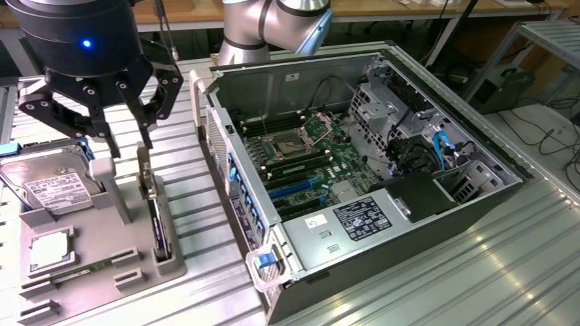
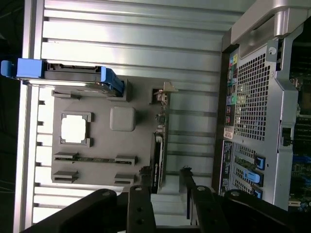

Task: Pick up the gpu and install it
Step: 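Pick up the gpu and move the gpu toward the slot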

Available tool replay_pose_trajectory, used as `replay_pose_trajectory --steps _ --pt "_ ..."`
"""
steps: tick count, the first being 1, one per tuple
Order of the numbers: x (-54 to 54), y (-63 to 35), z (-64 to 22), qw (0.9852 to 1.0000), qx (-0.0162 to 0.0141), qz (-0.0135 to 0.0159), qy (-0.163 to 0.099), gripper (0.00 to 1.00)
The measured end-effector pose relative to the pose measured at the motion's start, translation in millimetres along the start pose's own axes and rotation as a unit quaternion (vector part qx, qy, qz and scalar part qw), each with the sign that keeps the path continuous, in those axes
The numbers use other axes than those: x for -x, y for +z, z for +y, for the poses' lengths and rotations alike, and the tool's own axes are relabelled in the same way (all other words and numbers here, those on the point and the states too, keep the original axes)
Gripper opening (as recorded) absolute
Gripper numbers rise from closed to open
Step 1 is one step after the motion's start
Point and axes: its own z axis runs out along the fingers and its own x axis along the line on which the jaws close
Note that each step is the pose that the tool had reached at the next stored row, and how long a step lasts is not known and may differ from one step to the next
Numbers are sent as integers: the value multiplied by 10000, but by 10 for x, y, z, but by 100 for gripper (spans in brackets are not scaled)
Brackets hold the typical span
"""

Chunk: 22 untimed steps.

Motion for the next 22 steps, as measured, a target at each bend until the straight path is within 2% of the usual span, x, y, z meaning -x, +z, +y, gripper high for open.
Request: replay_pose_trajectory --steps 1,3,4,6,7,8,10,13,22 --pt "0 0 0 10000 0 0 0 42" --pt "0 0 0 10000 0 0 0 54" --pt "0 0 0 10000 0 0 1 54" --pt "0 3 1 10000 1 -1 1 66" --pt "0 8 1 10000 14 -1 6 66" --pt "-1 14 1 10000 51 -4 21 72" --pt "-1 35 1 9999 63 -11 130 72" --pt "-1 62 -1 9996 62 -18 266 72" --pt "-5 179 -15 9998 77 -10 200 72"
